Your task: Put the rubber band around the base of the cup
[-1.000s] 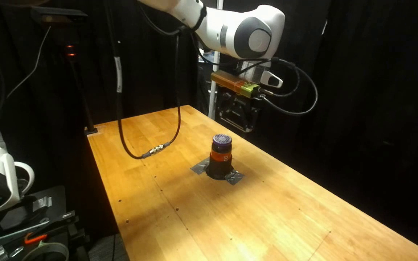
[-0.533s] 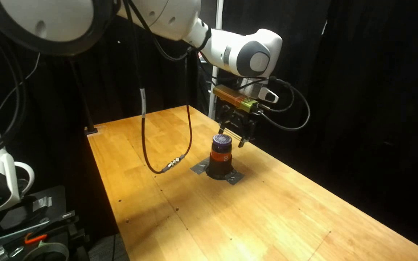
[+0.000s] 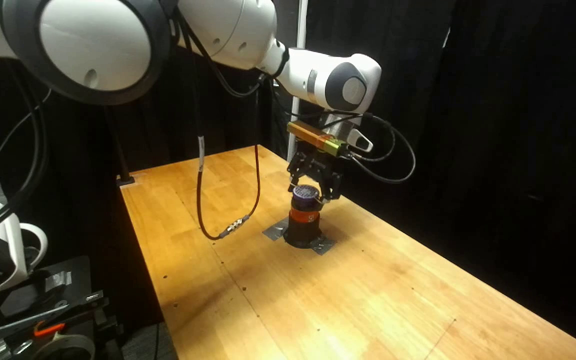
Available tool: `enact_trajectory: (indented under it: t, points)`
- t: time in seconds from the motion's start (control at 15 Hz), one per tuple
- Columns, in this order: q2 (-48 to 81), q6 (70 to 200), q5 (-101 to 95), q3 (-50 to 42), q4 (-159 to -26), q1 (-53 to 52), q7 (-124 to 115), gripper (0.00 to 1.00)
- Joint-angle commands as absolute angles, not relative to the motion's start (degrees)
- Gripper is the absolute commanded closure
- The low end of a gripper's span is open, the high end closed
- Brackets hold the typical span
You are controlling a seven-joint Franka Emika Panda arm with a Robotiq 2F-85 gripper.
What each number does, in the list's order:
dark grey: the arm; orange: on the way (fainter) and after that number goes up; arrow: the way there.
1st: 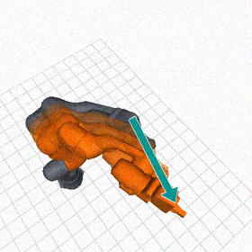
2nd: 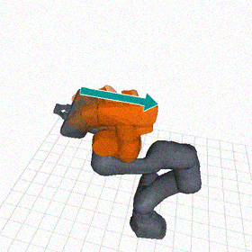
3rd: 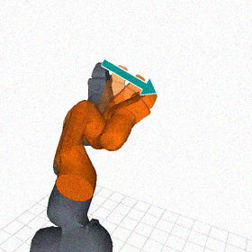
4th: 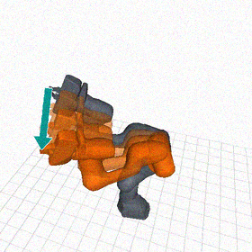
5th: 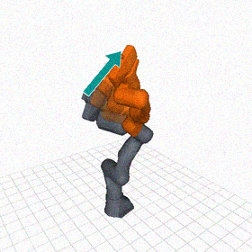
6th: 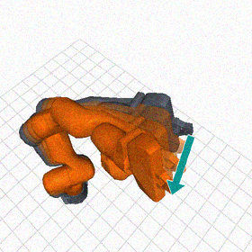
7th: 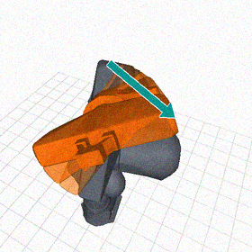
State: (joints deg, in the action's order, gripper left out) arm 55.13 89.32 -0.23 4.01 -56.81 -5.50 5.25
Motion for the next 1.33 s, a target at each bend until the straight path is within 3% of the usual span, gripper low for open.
enact_trajectory:
  t: [0.0, 0.4, 1.27]
  points:
    - [56.2, 81.7, -2.5, 3.1, -53.6, -7.2, 4.8, 0.00]
    - [51.6, 84.4, -6.8, 3.4, -63.4, -8.1, 6.1, 0.00]
    - [32.4, 113.3, -13.3, 1.8, -96.3, -10.8, -6.5, 0.00]
